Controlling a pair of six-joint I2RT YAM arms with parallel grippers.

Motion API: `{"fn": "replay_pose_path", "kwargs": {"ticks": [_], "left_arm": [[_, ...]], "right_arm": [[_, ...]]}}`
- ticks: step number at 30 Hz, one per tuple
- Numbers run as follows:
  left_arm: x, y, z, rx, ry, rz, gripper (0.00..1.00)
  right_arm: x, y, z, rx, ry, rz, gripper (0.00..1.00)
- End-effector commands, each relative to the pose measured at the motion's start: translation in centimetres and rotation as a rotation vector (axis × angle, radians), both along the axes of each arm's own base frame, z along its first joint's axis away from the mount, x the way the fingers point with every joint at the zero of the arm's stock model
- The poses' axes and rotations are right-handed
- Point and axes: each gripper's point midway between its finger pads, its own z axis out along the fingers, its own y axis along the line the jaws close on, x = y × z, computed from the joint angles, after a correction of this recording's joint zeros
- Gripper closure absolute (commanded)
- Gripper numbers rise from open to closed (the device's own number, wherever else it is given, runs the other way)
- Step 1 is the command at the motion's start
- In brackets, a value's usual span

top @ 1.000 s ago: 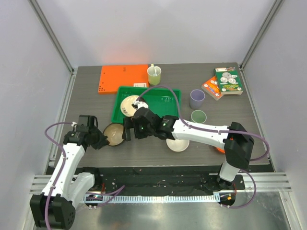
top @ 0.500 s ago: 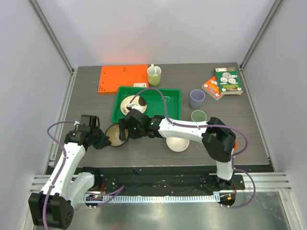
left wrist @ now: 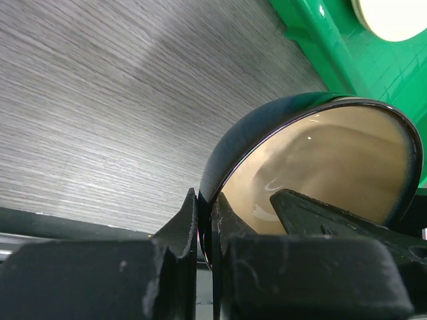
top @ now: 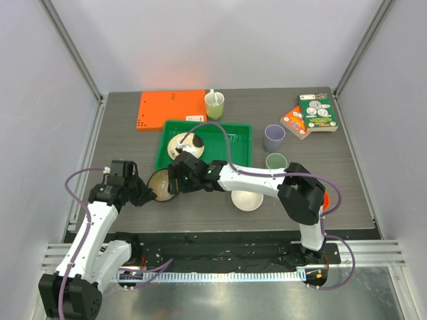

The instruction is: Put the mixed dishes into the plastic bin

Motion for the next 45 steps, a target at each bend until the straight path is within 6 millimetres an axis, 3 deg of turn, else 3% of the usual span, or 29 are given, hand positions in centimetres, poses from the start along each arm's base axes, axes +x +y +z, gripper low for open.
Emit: {"fn": "replay_pose_path", "kwargs": {"ticks": [1,8,11,13,15,17,19,21,26,30,37,45], "left_arm": [[2.5,-1.7,3.3,-0.093,-0.127,-0.024,1.00],[2.3,-0.9,3.9,-0.043,-0.128,-0.012,1.00],[2.2,-0.5,3.7,-0.020,-0.117,-0.007,1.00],[2.0,-0.4,3.2,-0.013,-0.107,-0.009,1.00],[2.0,-0.6,2.9,-0.023,-0.105,-0.018,1.00],[2.1,-0.9,2.9,-0.036,-0.114,-0.028,1.00],[2.0,-1.0,2.8,-0.038,-0.115,-0.033,1.00],[2.0,-1.0,2.9,-0.037,-0.122,-0.035,0.92],[1.9,-0.7,3.3,-0.029,-0.140,-0.026,0.54],[1.8,0.3,4.4,0.023,-0.155,0.000,0.41],[1.7,1.2,6.1,0.059,-0.212,0.021,0.42],[1.1,4.3,7.8,0.232,-0.217,0.055,0.40]], "right_arm": [[0.7,0.8,2.1,0.056,-0.031,-0.030,0.34],[0.6,0.5,2.0,0.053,-0.039,-0.031,0.38],[0.5,0.6,1.8,0.053,-0.032,-0.020,0.45],[0.3,0.5,1.8,0.050,-0.032,-0.010,0.63],[0.1,0.6,1.7,0.056,-0.029,0.008,0.94],[-0.3,0.5,1.3,0.057,-0.018,0.014,0.99],[-0.8,0.7,1.1,0.072,-0.003,0.027,0.99],[-0.8,0.8,1.2,0.074,-0.006,0.028,0.99],[-0.7,0.5,1.5,0.074,-0.020,0.027,0.99],[-0.8,0.1,2.1,0.075,-0.034,0.028,0.99],[-1.3,-1.9,1.8,0.052,-0.055,0.032,0.99],[-1.1,-4.4,3.3,0.065,-0.084,0.019,0.99]]}}
